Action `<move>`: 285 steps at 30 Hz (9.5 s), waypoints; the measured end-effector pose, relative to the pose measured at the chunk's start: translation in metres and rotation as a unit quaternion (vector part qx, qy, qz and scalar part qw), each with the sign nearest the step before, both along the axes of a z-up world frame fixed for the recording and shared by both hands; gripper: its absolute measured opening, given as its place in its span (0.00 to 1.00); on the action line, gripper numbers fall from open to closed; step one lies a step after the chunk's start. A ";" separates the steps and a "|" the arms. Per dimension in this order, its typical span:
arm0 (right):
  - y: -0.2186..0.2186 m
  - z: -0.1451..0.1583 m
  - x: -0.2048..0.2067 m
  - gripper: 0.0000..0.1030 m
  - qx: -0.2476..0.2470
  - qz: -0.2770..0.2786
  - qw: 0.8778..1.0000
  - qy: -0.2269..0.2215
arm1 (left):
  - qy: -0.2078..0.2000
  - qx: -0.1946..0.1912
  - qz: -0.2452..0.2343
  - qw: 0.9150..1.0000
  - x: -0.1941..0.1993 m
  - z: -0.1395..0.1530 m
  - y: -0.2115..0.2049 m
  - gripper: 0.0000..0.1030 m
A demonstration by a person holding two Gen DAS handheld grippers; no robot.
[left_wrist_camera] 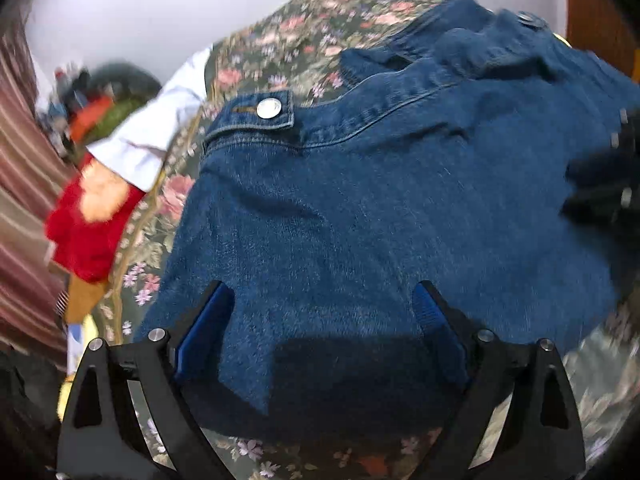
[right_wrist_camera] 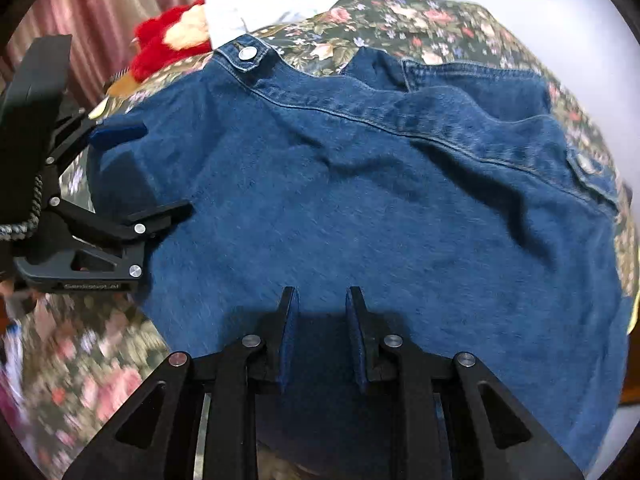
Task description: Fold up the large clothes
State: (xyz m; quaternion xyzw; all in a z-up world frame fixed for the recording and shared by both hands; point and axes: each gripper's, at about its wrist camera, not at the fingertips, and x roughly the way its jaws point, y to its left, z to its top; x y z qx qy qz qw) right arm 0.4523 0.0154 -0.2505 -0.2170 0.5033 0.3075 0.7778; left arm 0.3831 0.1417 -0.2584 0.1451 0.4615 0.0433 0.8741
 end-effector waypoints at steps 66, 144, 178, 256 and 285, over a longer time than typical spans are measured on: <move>-0.057 0.010 -0.006 0.92 -0.015 -0.091 0.994 -0.052 | -0.002 -0.483 0.286 0.828 -0.024 -0.035 0.079 0.74; -0.155 0.155 -0.052 1.00 0.159 -0.162 0.973 -0.026 | -0.066 -0.171 -0.008 0.983 -0.061 0.132 -0.080 0.86; -0.260 0.089 -0.039 1.00 0.059 -0.261 0.964 0.003 | -0.007 -0.167 0.025 0.986 -0.091 0.072 -0.050 0.97; -0.013 0.082 0.006 0.53 0.259 -0.102 0.936 0.217 | -0.002 -0.370 0.065 0.927 -0.040 0.134 0.082 0.65; 0.047 0.075 0.012 0.75 0.133 -0.036 0.989 0.053 | -0.027 -0.143 0.081 0.986 0.007 0.073 0.121 0.67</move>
